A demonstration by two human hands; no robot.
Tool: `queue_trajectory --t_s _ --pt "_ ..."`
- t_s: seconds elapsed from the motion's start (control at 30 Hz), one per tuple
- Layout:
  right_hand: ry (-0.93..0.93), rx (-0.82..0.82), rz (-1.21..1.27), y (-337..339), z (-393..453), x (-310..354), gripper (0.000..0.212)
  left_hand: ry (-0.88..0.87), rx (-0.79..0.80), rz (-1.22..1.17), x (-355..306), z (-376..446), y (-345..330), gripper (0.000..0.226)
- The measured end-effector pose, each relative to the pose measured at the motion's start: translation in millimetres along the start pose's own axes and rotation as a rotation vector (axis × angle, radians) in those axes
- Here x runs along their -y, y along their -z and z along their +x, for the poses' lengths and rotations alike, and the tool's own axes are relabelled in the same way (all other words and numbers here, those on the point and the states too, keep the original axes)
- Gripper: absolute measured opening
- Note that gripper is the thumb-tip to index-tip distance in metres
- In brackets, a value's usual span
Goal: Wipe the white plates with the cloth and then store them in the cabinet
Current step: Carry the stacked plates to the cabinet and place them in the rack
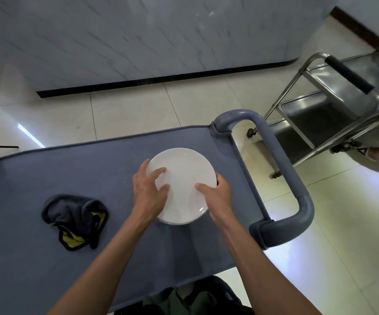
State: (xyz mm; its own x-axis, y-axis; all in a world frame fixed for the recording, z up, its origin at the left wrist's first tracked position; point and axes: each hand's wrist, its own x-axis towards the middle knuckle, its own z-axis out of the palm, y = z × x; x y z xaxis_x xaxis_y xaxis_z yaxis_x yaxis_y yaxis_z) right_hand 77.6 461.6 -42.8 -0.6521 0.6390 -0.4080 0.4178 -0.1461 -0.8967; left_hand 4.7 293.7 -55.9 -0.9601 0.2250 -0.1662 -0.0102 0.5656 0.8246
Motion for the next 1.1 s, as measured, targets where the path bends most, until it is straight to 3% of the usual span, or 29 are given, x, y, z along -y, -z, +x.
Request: queue_trajectory --t_s 0.23,0.43,0.6,0.77,1.1 --pt "0.107 0.04 0.065 14 -7 12 0.045 -0.05 0.051 -0.001 -20 3 0 0.049" --pt "0.14 -0.02 0.055 45 -23 17 0.049 -0.146 0.104 0.08 -52 -1 -8 0.049" --pt "0.235 -0.156 0.049 84 -31 18 0.063 -0.245 0.149 0.171 -92 -13 -32 0.049" --pt "0.215 -0.321 0.09 142 -44 17 0.061 -0.319 0.187 0.208 -133 -40 -75 0.049" --pt "0.39 -0.605 -0.022 296 -90 -10 0.067 -0.526 0.297 0.17 -209 -130 -185 0.049"
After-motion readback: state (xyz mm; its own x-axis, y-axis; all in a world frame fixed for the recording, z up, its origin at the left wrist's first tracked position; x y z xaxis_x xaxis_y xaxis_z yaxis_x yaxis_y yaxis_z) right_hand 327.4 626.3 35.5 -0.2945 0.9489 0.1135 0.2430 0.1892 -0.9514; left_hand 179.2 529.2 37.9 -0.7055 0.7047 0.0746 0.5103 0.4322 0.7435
